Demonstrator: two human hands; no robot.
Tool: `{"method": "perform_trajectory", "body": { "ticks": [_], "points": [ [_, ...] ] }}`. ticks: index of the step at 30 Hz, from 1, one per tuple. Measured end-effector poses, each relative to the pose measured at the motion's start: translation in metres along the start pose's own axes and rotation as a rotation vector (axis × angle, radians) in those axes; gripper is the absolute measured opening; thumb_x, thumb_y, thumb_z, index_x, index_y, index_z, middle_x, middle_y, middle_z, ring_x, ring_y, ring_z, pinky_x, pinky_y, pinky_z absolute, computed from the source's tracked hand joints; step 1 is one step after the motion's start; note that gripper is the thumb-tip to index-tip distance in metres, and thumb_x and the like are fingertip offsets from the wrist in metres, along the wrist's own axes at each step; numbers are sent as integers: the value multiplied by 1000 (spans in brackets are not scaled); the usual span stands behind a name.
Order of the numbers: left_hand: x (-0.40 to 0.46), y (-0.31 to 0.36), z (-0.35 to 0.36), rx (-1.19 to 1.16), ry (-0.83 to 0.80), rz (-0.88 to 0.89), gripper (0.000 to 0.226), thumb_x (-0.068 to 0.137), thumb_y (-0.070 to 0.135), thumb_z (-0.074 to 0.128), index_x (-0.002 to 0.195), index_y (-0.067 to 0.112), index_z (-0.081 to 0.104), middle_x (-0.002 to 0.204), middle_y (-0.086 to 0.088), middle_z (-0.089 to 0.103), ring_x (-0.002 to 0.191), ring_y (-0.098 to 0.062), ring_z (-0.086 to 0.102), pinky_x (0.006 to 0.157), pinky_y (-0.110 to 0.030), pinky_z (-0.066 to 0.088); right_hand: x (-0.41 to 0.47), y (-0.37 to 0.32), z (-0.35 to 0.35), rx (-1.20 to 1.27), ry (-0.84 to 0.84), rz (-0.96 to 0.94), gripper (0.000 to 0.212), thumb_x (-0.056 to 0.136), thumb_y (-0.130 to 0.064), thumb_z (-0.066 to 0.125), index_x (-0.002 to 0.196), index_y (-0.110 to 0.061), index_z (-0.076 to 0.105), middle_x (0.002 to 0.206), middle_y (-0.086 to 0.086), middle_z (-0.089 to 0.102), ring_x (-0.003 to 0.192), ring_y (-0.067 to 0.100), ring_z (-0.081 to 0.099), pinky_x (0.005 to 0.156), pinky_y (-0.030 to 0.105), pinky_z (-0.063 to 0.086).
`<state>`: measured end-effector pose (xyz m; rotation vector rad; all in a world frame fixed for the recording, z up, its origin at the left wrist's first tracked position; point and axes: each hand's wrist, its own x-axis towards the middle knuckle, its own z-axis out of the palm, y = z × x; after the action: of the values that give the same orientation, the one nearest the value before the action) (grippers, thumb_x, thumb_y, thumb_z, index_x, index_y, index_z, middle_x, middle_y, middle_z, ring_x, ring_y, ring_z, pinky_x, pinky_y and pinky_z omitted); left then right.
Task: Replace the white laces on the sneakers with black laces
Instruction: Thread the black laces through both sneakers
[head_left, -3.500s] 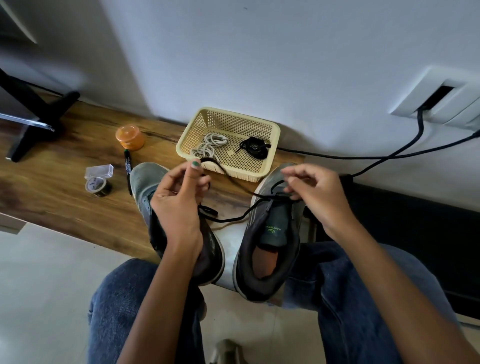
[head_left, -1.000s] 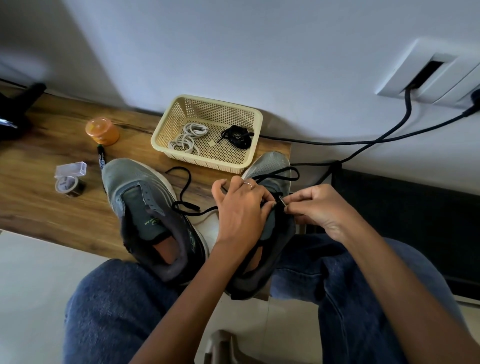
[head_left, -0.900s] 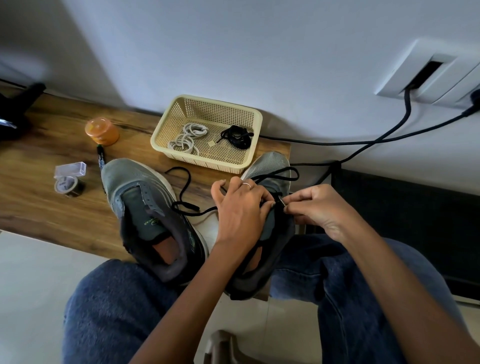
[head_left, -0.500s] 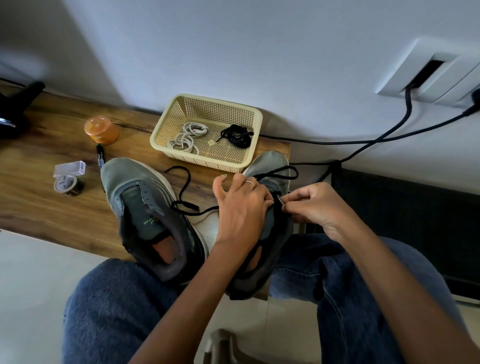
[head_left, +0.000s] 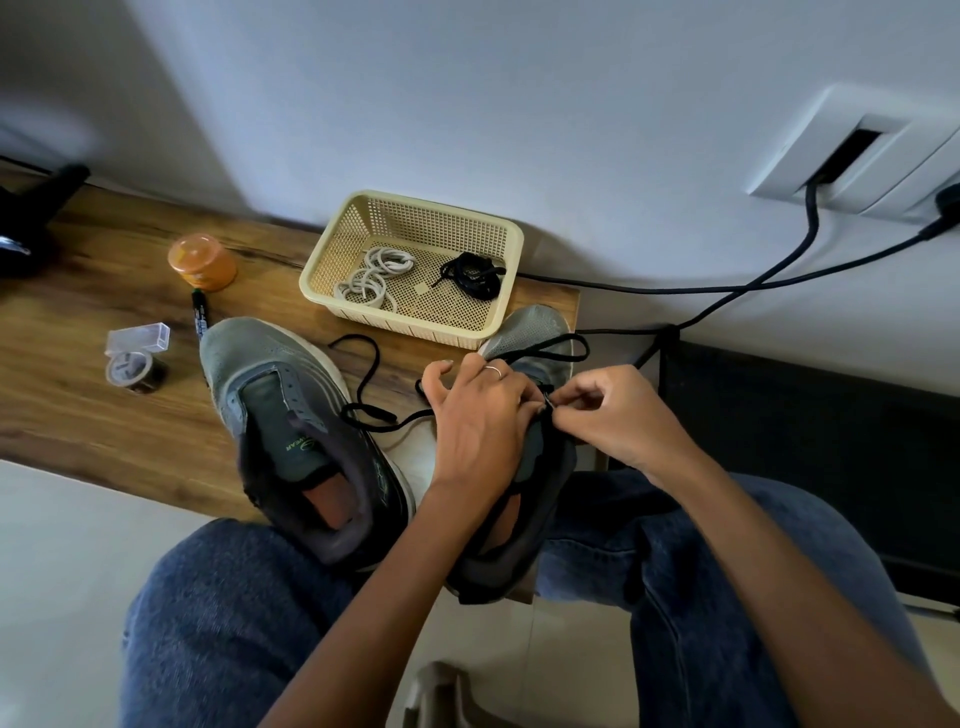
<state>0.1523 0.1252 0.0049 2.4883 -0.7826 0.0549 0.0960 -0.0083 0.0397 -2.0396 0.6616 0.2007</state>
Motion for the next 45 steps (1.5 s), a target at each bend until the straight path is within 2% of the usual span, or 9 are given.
{"method": "perform_trajectory", "body": {
  "ticks": [3,10,17,25,28,32,36,42,45],
  "points": [
    [0,0,-3,-27,-13,-36,6,84,30,69,79,29,72,83,9,66,99,-17,51,98,-41,17,5,3,-1,8,8,30,15,86,-11,61,87,-16,75,82,2,72,80,15,69,76,32,59],
    [-2,1,-2,-36,34,-54,12,85,34,62,76,30,70,78,11,63,94,-19,52,94,-37,15,7,-1,1,220,20,89,2,84,3,67,84,1,68,66,12,65,54,14,65,54,19,56],
    [-1,-2,-2,-53,-19,-45,10,89,33,64,84,30,72,86,9,64,101,-19,47,97,-44,23,8,0,8,18,1,51,11,96,-5,52,87,-6,58,77,6,64,61,10,67,72,32,59],
    [-2,-2,-2,27,29,-30,8,86,38,66,84,33,72,87,12,67,99,-18,50,94,-40,17,6,-7,-5,347,72,174,16,103,-8,32,102,-4,48,90,16,60,64,20,69,57,26,59],
    [-2,-3,-2,26,23,-36,9,87,39,65,87,33,72,89,12,67,101,-18,50,95,-40,17,6,-7,-14,361,137,109,13,100,-11,45,98,-4,55,93,15,63,72,22,71,63,28,60],
    [-2,-4,-2,6,10,-25,10,89,38,63,90,32,71,91,9,67,102,-19,49,97,-42,20,3,-6,-6,151,12,54,6,87,-15,70,86,-9,70,80,10,70,72,19,71,70,34,61],
    [-2,-4,-1,28,32,-12,14,86,42,61,85,32,71,86,10,67,97,-20,51,93,-42,22,9,-4,1,20,66,45,11,88,-9,67,77,-10,69,77,10,70,73,21,71,77,43,59],
    [-1,-4,-3,82,62,20,13,77,43,73,84,32,72,82,11,68,96,-21,55,94,-41,20,4,-8,-3,347,42,144,15,99,-3,45,87,-2,54,79,13,62,62,16,64,58,23,58],
    [-1,-4,-4,78,58,4,16,75,43,75,84,32,71,82,12,68,95,-20,56,95,-41,20,1,-13,-7,452,91,153,14,103,-7,37,99,-3,50,88,18,61,69,24,67,56,23,58]
  ]
}}
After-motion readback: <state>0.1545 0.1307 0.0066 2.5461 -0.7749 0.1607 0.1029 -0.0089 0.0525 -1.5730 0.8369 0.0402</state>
